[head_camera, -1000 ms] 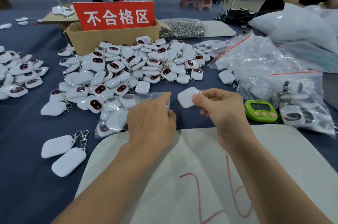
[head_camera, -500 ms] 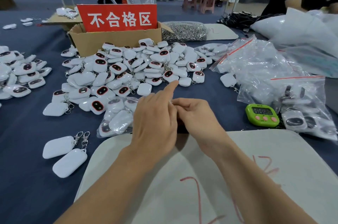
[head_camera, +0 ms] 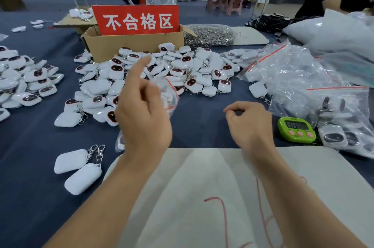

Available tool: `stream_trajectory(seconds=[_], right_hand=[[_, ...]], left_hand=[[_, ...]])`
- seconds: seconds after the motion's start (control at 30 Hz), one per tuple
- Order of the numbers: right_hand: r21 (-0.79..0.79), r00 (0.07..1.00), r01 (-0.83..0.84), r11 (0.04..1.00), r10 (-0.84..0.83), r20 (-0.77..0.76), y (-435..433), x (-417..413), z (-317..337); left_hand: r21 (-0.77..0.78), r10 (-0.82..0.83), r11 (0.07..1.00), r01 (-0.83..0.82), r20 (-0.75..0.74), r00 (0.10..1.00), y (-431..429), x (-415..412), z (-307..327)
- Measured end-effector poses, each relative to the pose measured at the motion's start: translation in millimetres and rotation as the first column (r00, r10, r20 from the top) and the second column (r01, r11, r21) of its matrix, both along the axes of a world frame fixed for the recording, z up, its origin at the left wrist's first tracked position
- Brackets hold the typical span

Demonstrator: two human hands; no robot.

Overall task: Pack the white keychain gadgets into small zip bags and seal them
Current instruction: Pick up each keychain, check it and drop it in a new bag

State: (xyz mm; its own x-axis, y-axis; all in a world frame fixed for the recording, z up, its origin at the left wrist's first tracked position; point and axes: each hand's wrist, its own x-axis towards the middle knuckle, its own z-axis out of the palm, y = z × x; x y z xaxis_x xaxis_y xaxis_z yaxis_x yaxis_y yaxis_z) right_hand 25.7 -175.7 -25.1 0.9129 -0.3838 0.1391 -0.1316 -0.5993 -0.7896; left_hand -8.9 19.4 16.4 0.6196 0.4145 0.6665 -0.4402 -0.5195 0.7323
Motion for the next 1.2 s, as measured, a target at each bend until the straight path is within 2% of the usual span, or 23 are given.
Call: stream_trajectory(seconds=[0.1,0.17,0.2,0.27,0.33,0.37,0.43,0.67,0.77,0.93,1.0,1.07,1.2], right_hand=[[-0.061,0.997,-0.057,0.996,0.060,0.044,4,7,-2],[-0.133,0.990,-0.137,0.982,0.140,0.016,6,16,-3],[-0.189,0.981,-0.192,0.963,0.193,-0.013,7,22,-5],[-0.260,0.955,-0.295,0.920,0.293,-0.047,11,33,-6],[-0.282,0.927,-0.368,0.886,0.371,-0.045,15,44,-5],[-0.292,0.920,-0.387,0.875,0.388,-0.054,16,50,-6],[-0.310,0.919,-0.390,0.867,0.387,-0.073,16,58,-7],[-0.430,0.951,-0.278,0.859,0.309,0.005,11,64,-14],[-0.306,0.950,-0.274,0.912,0.307,0.064,7,51,-11],[0.054,0.981,-0.166,0.985,0.159,0.110,2,25,-4],[0.258,0.987,-0.139,0.956,0.112,0.117,5,14,2],[0.397,0.984,-0.170,0.902,0.132,0.121,11,1,8],[0.491,0.945,-0.327,0.807,0.267,0.191,26,-27,15]], left_hand=[[0.069,0.113,0.990,-0.124,0.147,0.983,3,-2,0],[0.179,0.057,0.980,-0.083,0.148,0.987,-10,-6,-9],[0.249,-0.011,0.968,-0.014,0.100,0.995,-18,-8,-15],[0.357,-0.145,0.915,0.187,-0.141,0.979,-31,-8,-27],[0.393,-0.173,0.855,0.340,-0.401,0.900,-38,-5,-37],[0.424,-0.154,0.826,0.370,-0.462,0.873,-39,-3,-42],[0.462,-0.140,0.793,0.397,-0.496,0.857,-38,-1,-46],[0.471,-0.115,0.790,0.392,-0.515,0.850,-36,2,-49],[0.495,-0.030,0.809,0.317,-0.504,0.863,-31,3,-47],[0.551,0.076,0.799,0.241,-0.490,0.868,-24,4,-43],[0.528,0.057,0.821,0.217,-0.455,0.889,-27,3,-41],[0.435,-0.010,0.879,0.198,-0.398,0.917,-31,1,-37],[0.213,-0.175,0.939,0.268,-0.374,0.911,-33,-2,-31]])
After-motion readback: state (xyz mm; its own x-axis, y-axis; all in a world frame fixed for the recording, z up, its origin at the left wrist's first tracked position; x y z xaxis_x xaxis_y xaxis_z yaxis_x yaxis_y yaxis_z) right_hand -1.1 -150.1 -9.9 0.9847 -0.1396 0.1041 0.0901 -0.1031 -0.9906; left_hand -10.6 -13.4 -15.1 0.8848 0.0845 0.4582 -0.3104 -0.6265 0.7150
